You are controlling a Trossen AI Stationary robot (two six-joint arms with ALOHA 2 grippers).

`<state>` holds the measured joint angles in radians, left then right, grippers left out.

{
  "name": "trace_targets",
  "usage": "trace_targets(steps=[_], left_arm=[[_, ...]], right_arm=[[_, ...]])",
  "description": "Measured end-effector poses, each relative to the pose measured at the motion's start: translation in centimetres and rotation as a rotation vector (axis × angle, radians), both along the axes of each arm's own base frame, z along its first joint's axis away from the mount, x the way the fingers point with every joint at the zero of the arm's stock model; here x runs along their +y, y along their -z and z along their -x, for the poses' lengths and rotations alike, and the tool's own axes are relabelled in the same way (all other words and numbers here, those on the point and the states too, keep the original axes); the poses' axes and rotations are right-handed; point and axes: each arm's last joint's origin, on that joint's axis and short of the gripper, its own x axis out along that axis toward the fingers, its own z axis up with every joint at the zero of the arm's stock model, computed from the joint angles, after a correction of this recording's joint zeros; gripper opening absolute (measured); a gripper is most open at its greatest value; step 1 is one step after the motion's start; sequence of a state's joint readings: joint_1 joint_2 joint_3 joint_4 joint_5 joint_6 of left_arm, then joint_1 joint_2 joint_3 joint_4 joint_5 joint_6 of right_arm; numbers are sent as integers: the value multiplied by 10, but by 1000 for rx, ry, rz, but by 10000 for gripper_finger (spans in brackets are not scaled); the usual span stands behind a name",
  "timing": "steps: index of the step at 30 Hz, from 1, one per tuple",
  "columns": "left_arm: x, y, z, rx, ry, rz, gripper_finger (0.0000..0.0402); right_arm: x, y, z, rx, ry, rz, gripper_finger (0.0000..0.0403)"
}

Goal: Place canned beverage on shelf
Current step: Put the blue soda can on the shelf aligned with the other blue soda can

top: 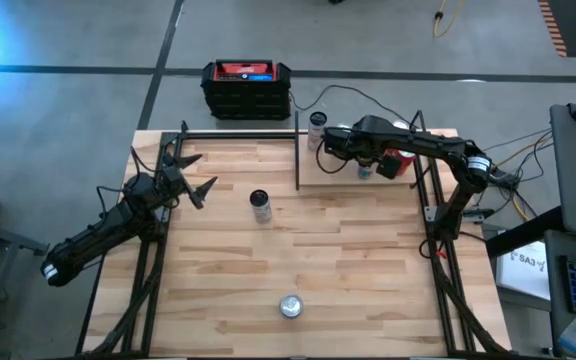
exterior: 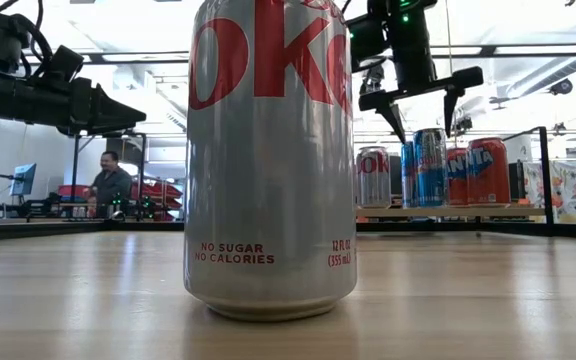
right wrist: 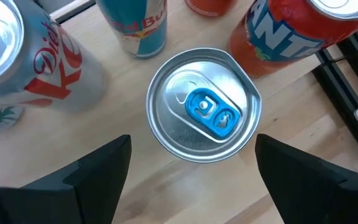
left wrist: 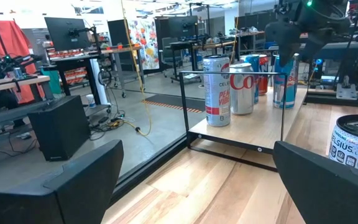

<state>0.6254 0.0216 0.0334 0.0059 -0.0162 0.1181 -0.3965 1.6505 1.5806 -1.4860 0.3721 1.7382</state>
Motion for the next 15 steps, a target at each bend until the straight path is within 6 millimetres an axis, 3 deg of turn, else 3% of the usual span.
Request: trace_targets(steps=[15], left_arm=[[0,0,0,0,1,0,398]], right_arm=[[-4,0,3,49,46,101,325]])
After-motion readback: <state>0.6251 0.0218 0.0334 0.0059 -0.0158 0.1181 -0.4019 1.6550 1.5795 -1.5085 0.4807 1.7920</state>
